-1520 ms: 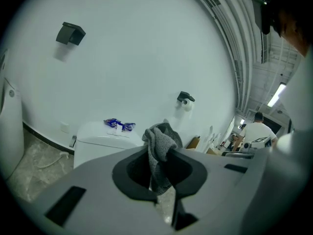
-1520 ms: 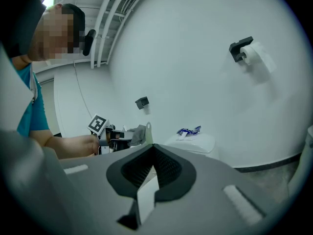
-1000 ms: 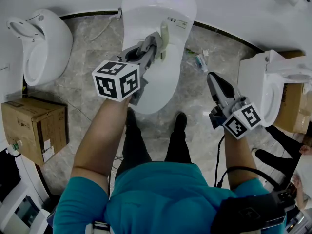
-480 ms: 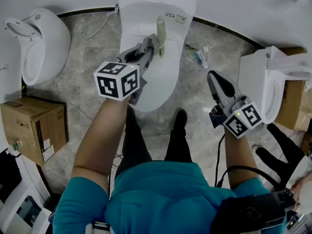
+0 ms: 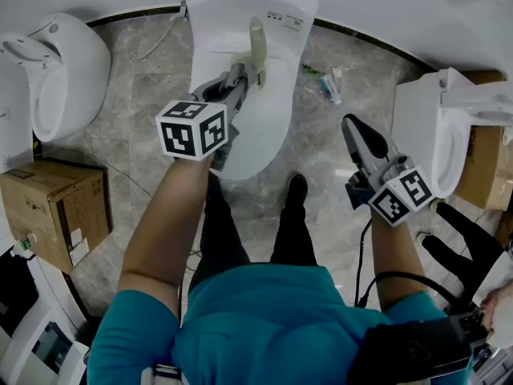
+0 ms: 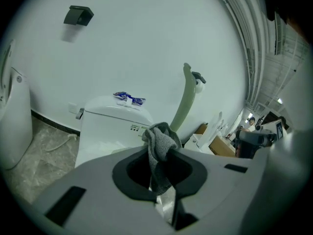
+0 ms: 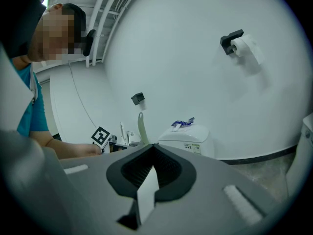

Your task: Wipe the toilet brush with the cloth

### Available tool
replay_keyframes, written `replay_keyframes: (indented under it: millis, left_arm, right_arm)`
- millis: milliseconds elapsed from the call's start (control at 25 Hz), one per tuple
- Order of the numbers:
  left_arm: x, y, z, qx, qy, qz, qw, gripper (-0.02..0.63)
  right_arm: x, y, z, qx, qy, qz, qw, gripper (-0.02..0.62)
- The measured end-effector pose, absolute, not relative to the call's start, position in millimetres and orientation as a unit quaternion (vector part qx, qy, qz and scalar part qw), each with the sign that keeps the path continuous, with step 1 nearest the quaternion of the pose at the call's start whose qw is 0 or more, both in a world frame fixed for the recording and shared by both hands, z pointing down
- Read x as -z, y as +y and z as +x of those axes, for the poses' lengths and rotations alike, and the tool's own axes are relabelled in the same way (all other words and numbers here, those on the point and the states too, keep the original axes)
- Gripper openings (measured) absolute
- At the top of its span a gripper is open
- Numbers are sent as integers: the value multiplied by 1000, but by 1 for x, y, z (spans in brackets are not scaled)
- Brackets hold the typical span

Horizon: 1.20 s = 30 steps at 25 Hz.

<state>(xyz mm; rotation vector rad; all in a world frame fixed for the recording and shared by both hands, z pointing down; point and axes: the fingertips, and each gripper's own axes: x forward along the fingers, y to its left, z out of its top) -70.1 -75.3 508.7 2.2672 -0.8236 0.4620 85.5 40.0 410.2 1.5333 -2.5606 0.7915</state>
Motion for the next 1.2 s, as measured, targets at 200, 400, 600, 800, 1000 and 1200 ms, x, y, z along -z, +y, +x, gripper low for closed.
replay_keyframes:
  millis: [200, 400, 600, 800, 1000, 1200]
  left_arm:
    - [-527, -75, -71, -192, -321, 862, 342, 38]
    - [-545, -77, -71, -204, -326, 856, 347, 38]
    - [-562, -76, -72, -217, -329, 850, 351, 38]
    - [-578, -77, -73, -225, -334, 842, 359, 38]
    - [-592, -79, -73, -234, -340, 835, 363, 38]
    - [-609, -84, -68, -242, -347, 827, 369, 38]
  right_arm:
    - [-417, 40, 91, -261, -827, 498, 30, -3]
    - [-424, 38, 95, -264, -826, 497, 32, -3]
    - [-431, 38, 96, -268, -824, 498, 33, -3]
    - [-438, 38, 99, -273, -822, 499, 34, -3]
    - [-444, 40, 101, -278, -820, 499, 35, -3]
    - [-453, 39, 109, -285, -816, 502, 37, -3]
